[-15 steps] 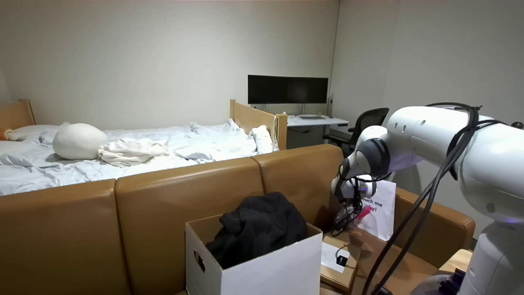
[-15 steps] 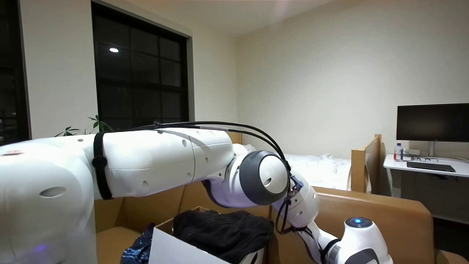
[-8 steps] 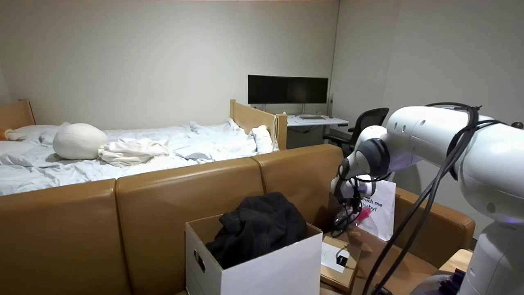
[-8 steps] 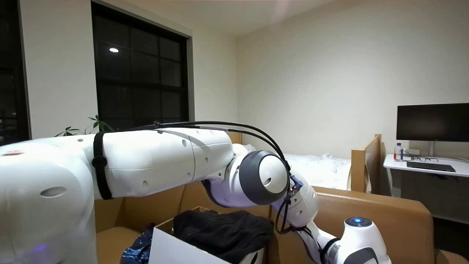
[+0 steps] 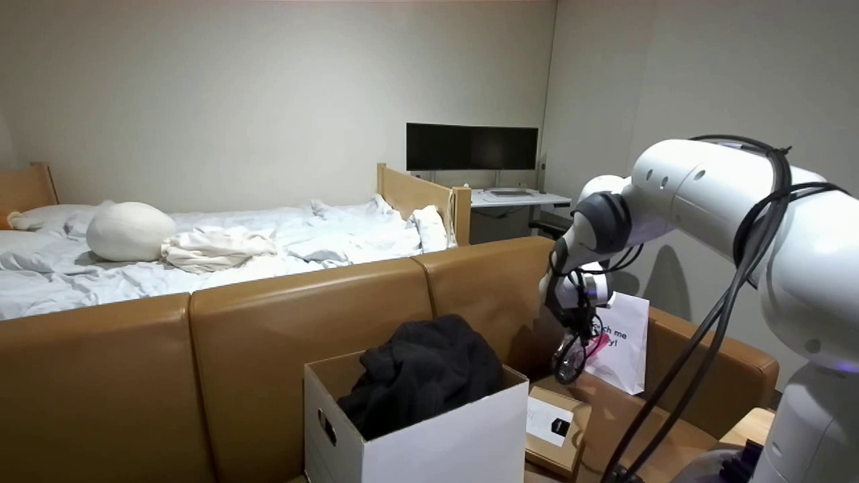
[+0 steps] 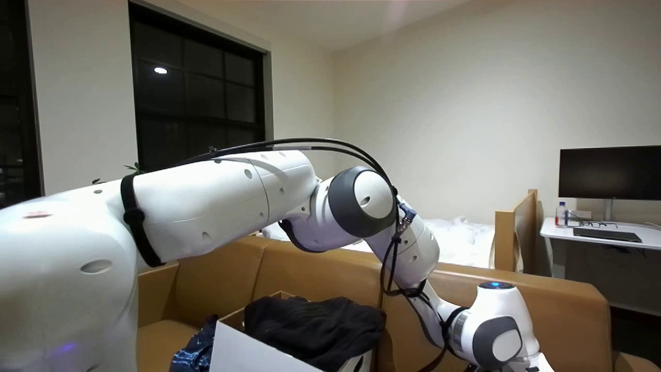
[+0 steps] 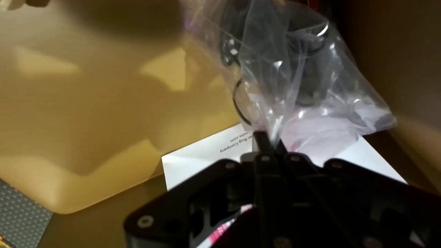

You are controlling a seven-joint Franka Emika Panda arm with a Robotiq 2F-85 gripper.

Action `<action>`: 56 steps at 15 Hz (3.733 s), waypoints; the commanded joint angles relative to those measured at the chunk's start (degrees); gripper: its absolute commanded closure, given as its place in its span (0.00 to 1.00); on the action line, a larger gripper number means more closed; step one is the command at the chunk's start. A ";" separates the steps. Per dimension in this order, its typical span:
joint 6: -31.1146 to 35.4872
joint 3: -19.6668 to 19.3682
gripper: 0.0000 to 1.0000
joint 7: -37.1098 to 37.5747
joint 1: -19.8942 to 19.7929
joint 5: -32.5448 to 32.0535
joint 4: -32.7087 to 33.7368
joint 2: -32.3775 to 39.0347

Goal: Pick up the black cloth, plastic and brown book from the sofa and put them in the box

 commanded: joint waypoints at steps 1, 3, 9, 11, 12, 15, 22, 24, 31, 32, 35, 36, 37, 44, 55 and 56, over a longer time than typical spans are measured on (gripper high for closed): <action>0.04 -3.56 1.00 -2.68 6.01 -2.07 -13.81 -9.98; 1.26 -7.18 1.00 -0.68 10.57 -2.56 -18.86 -12.76; 5.27 -12.82 1.00 0.47 19.78 -5.85 -34.49 -24.12; 6.04 -14.45 1.00 -0.68 22.10 -6.34 -40.01 -28.62; 4.47 -14.32 1.00 -2.79 21.99 -6.72 -42.87 -32.11; 4.33 -13.42 0.98 0.08 20.94 -6.87 -38.86 -28.40; 22.63 -26.93 1.00 1.76 40.39 -12.62 -55.76 -35.24; 30.00 -33.95 1.00 1.91 49.49 -13.27 -61.26 -35.20; 44.03 -52.54 1.00 -13.05 80.30 7.81 -72.44 -36.77; 44.41 -56.93 1.00 -10.94 85.44 3.85 -74.34 -38.30; 43.85 -69.76 1.00 -13.64 98.83 -0.53 -75.03 -46.94; 44.34 -72.78 1.00 -11.79 101.21 -3.99 -74.91 -48.67; 45.07 -73.68 1.00 -8.97 100.64 -9.22 -74.61 -50.95; 28.99 -76.10 1.00 -20.62 98.03 -18.02 -74.78 -54.14; 19.34 -70.81 1.00 -23.64 100.91 -19.21 -74.13 -60.04; 17.92 -70.82 1.00 -24.46 102.78 -19.20 -73.72 -61.75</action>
